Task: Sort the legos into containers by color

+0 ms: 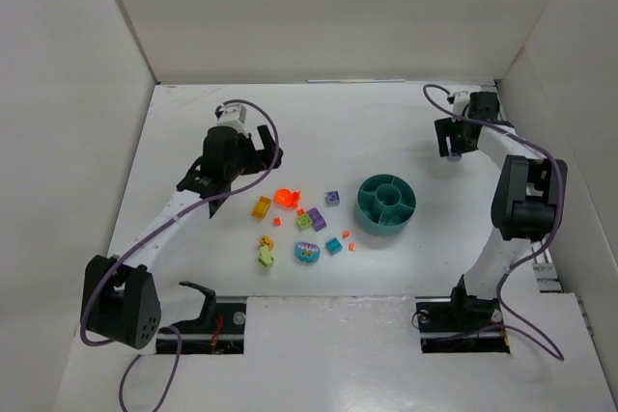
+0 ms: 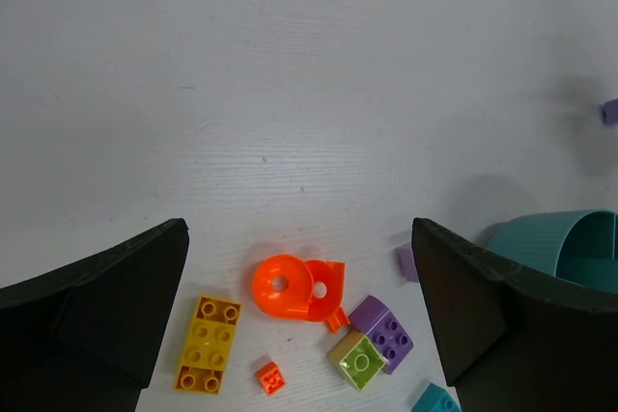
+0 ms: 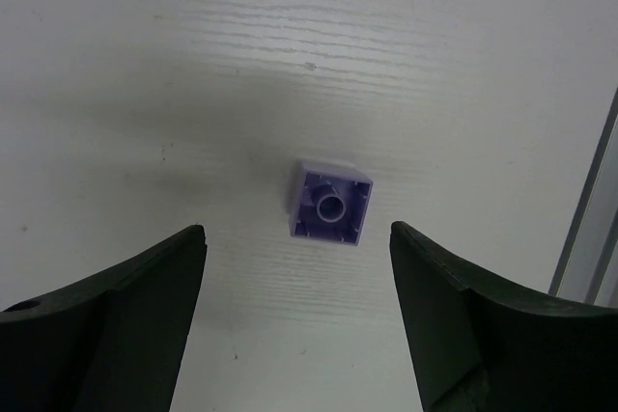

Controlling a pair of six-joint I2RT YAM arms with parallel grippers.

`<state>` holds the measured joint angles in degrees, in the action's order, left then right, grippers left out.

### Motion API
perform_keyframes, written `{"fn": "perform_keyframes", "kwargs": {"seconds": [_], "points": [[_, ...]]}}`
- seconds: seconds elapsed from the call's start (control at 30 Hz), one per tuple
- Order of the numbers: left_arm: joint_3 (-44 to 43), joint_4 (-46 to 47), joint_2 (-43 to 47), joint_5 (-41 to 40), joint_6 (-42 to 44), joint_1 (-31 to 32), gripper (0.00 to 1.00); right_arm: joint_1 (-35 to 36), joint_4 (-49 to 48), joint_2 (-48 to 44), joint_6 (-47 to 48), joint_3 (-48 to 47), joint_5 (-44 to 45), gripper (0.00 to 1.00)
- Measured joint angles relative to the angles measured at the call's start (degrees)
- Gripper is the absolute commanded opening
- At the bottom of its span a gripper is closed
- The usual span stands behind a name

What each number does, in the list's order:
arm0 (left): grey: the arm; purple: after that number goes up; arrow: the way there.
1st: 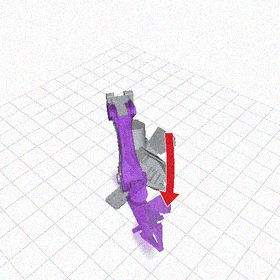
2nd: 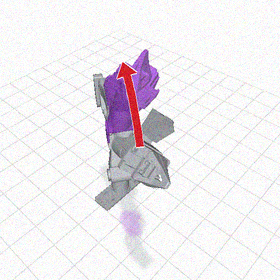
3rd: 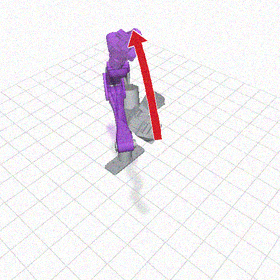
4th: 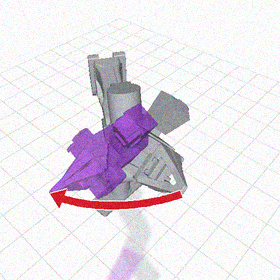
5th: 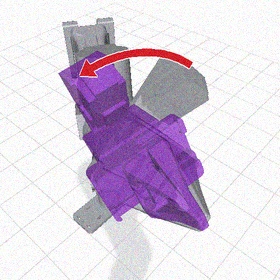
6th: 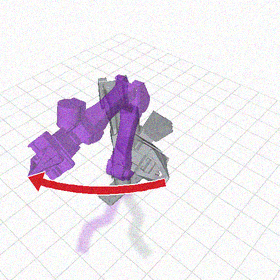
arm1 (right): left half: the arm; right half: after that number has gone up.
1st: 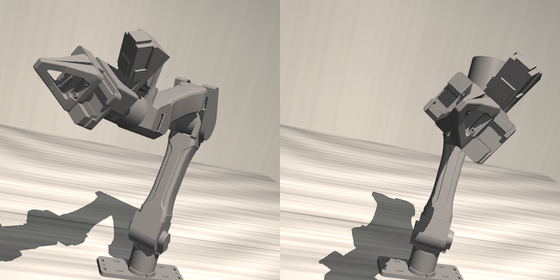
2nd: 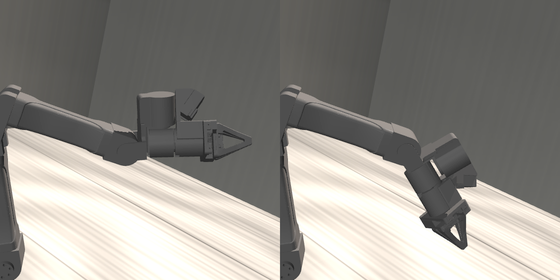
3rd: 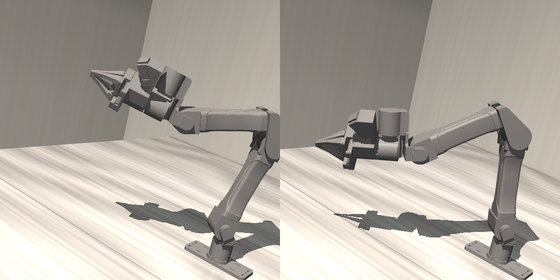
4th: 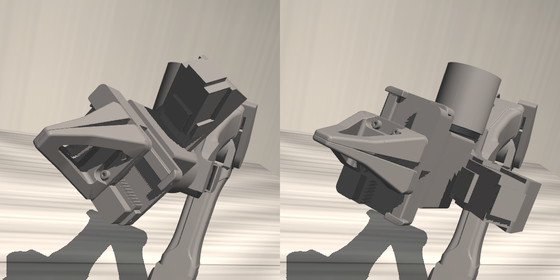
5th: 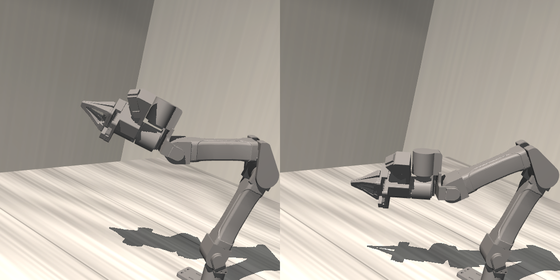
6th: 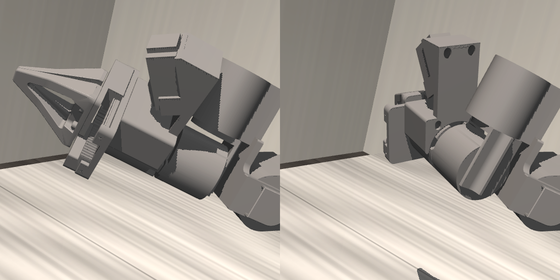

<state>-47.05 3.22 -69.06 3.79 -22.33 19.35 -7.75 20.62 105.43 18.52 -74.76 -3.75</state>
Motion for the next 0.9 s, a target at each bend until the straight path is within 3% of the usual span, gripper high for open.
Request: {"fn": "perform_keyframes", "kwargs": {"seconds": [0.27, 0.33, 0.5, 0.7, 0.83, 0.9], "points": [[-0.7, 0.0, -1.8, 0.0, 0.9, 0.0, 1.0, -1.7, 1.1, 7.7, 0.7, -4.4, -1.7, 0.73], [-0.9, 0.0, -2.5, 0.0, 0.9, 0.0, 1.0, -2.0, 1.3, 8.6, 0.8, -4.7, -1.9, 0.67], [-1.5, -0.1, -3.9, 0.0, 0.8, 0.0, 1.0, -2.4, 1.4, 9.3, 1.0, -5.0, -2.8, 0.41], [-3.6, -1.1, -5.0, 0.0, 0.5, 0.0, 1.0, -2.4, 0.9, 9.3, 1.7, -4.9, -5.5, 0.31], [-3.6, -1.4, -4.7, 0.0, -0.2, 0.0, 1.0, -2.4, -0.9, 7.5, 2.3, -2.4, -7.7, 0.19], [-3.3, -1.6, -3.8, 0.2, -0.7, 0.0, 1.0, -2.4, -1.8, 5.6, 2.3, -0.3, -9.2, 0.19]]}}
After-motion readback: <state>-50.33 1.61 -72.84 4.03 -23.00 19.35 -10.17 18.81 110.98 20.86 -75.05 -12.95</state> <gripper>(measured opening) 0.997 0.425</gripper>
